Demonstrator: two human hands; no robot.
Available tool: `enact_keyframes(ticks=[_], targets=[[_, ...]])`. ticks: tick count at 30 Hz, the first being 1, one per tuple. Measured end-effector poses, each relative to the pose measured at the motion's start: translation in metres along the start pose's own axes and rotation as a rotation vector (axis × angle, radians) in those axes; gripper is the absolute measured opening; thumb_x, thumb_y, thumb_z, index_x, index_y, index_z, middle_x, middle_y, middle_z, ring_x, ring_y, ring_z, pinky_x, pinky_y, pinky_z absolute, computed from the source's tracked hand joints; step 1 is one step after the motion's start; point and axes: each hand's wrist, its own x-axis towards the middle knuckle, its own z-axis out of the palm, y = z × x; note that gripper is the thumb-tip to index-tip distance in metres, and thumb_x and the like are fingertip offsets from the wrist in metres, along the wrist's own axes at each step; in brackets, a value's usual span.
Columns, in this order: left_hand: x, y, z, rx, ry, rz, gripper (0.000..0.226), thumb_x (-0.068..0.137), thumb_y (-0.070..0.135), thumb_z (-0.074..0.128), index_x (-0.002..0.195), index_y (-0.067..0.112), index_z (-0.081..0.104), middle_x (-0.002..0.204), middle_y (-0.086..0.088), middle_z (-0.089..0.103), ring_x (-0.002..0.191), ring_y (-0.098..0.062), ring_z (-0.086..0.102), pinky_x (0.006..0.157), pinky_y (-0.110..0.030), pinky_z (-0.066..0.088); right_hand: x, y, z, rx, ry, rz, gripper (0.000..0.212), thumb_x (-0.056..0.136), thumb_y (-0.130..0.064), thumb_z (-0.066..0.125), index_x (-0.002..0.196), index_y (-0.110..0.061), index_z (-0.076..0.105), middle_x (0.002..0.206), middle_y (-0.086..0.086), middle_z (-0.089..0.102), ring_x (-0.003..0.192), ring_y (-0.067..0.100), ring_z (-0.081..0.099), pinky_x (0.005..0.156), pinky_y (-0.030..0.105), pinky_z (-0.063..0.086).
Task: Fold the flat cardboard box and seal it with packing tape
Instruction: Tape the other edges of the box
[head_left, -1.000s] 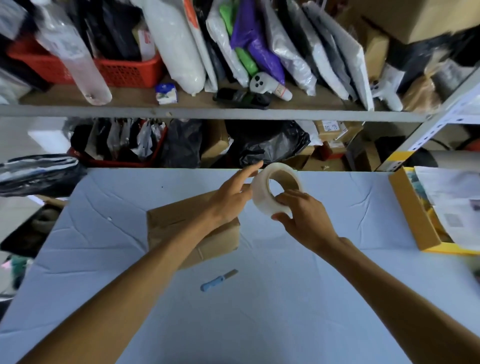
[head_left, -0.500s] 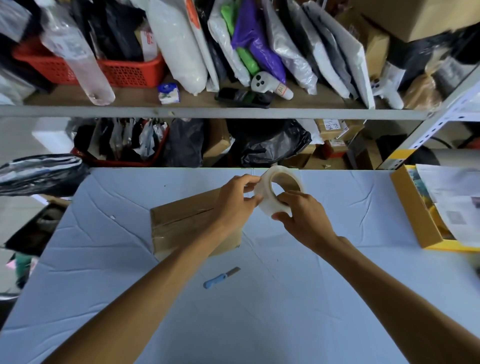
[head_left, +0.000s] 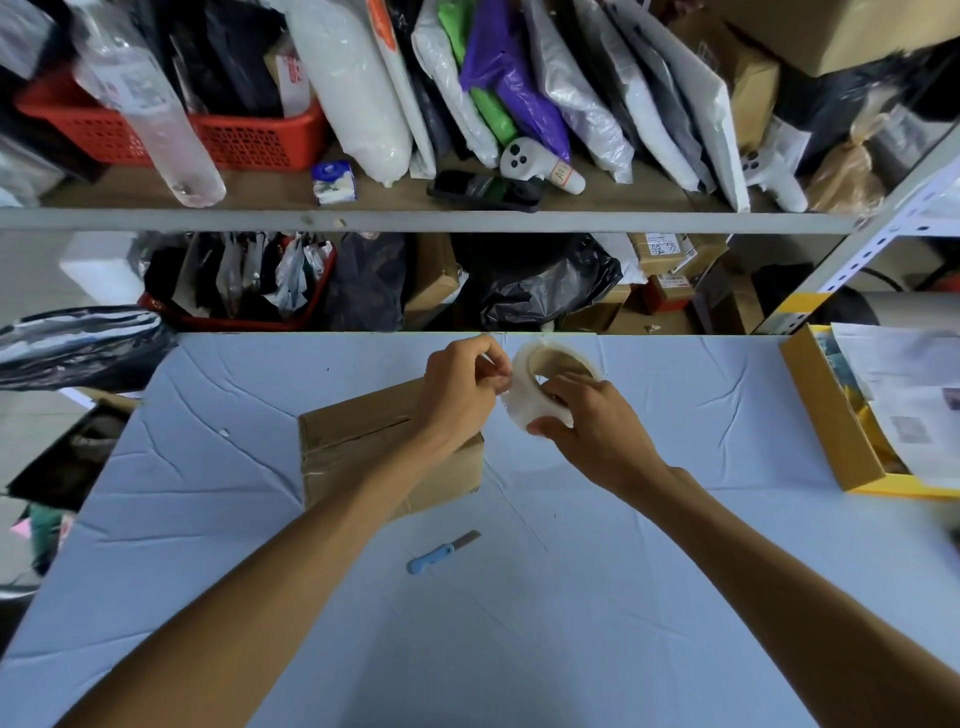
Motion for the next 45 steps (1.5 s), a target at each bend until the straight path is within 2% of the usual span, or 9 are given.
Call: enact_keyframes(ticks=[6, 9, 12, 16, 20, 24, 28, 33, 45], targets=[[0.007, -0.004, -0.008, 0.086, -0.038, 0.013, 0.006, 0.083, 0.006, 0.069, 0.082, 0.01, 0.064, 0.075, 0.004, 0.063, 0.067, -0.001, 0.057, 0.062, -0.008, 0.042, 0.005, 0.006, 0.01, 0.321, -0.195, 0.546, 0.049, 0.083, -0.051, 0.064, 0.065, -0.006, 0.053, 0.067, 0.008, 0.05, 0.055, 0.019, 0.045, 0.048, 0.024, 0.028], [0.018, -0.008, -0.013, 0.076, -0.082, -0.027, 0.004, 0.082, 0.005, 0.069, 0.082, 0.008, 0.065, 0.078, -0.002, 0.065, 0.069, -0.003, 0.058, 0.066, -0.017, 0.047, -0.003, 0.002, 0.011, 0.539, -0.239, 0.535, 0.053, 0.084, -0.049, 0.064, 0.057, -0.005, 0.051, 0.058, 0.007, 0.045, 0.054, 0.02, 0.043, 0.052, 0.025, 0.029], [0.03, -0.008, -0.028, 0.093, -0.101, -0.007, 0.004, 0.083, 0.002, 0.066, 0.083, 0.006, 0.065, 0.079, -0.003, 0.064, 0.07, -0.004, 0.057, 0.06, -0.009, 0.043, -0.012, 0.0, 0.007, 0.844, -0.308, 0.524, 0.035, 0.076, -0.042, 0.067, 0.074, -0.008, 0.068, 0.069, 0.005, 0.061, 0.069, 0.022, 0.056, 0.063, 0.03, 0.038], [0.043, -0.008, -0.041, 0.142, -0.137, 0.014, 0.006, 0.081, 0.003, 0.069, 0.081, 0.007, 0.066, 0.075, 0.003, 0.059, 0.068, -0.004, 0.054, 0.052, -0.002, 0.038, -0.016, 0.002, 0.002, 0.992, -0.264, 0.456, 0.039, 0.072, -0.035, 0.066, 0.086, 0.001, 0.068, 0.073, 0.009, 0.063, 0.071, 0.023, 0.059, 0.066, 0.031, 0.038], [0.052, -0.008, -0.046, 0.21, -0.157, 0.051, 0.004, 0.08, 0.001, 0.07, 0.08, 0.004, 0.068, 0.081, 0.0, 0.062, 0.073, -0.008, 0.058, 0.059, -0.014, 0.041, -0.013, 0.0, -0.005, 0.958, -0.318, 0.527, 0.035, 0.085, -0.036, 0.067, 0.084, -0.001, 0.069, 0.071, 0.007, 0.064, 0.072, 0.022, 0.06, 0.064, 0.029, 0.041], [0.055, -0.012, -0.036, 0.293, -0.188, 0.099, 0.006, 0.077, 0.006, 0.074, 0.076, 0.01, 0.069, 0.088, -0.004, 0.062, 0.078, -0.012, 0.06, 0.064, -0.022, 0.043, -0.011, -0.001, 0.0, 0.42, -0.446, 0.865, 0.054, 0.077, -0.061, 0.064, 0.073, -0.009, 0.049, 0.064, 0.004, 0.048, 0.058, 0.019, 0.046, 0.052, 0.029, 0.031], [0.063, -0.027, -0.037, 0.231, -0.221, 0.003, 0.004, 0.08, 0.004, 0.071, 0.084, 0.003, 0.069, 0.101, 0.0, 0.058, 0.081, -0.013, 0.059, 0.061, -0.014, 0.042, -0.015, -0.009, -0.005, 0.629, -0.281, 0.929, 0.053, 0.075, -0.058, 0.068, 0.094, -0.009, 0.058, 0.081, 0.006, 0.056, 0.071, 0.02, 0.052, 0.058, 0.03, 0.036], [0.07, -0.036, -0.045, 0.248, -0.274, -0.034, 0.005, 0.081, 0.006, 0.071, 0.084, 0.007, 0.067, 0.081, 0.001, 0.063, 0.073, -0.01, 0.059, 0.059, -0.015, 0.044, -0.017, -0.024, 0.01, 0.586, -0.286, 0.869, 0.045, 0.075, -0.047, 0.073, 0.075, -0.009, 0.049, 0.07, 0.003, 0.048, 0.059, 0.016, 0.046, 0.05, 0.026, 0.03], [0.082, -0.055, -0.041, 0.329, -0.31, 0.009, 0.007, 0.08, 0.006, 0.072, 0.084, 0.007, 0.067, 0.087, -0.006, 0.066, 0.082, -0.016, 0.063, 0.069, -0.026, 0.047, -0.01, -0.039, 0.05, 0.615, -0.178, 0.992, 0.05, 0.078, -0.056, 0.065, 0.072, -0.01, 0.045, 0.063, 0.001, 0.043, 0.053, 0.017, 0.042, 0.049, 0.026, 0.032]])
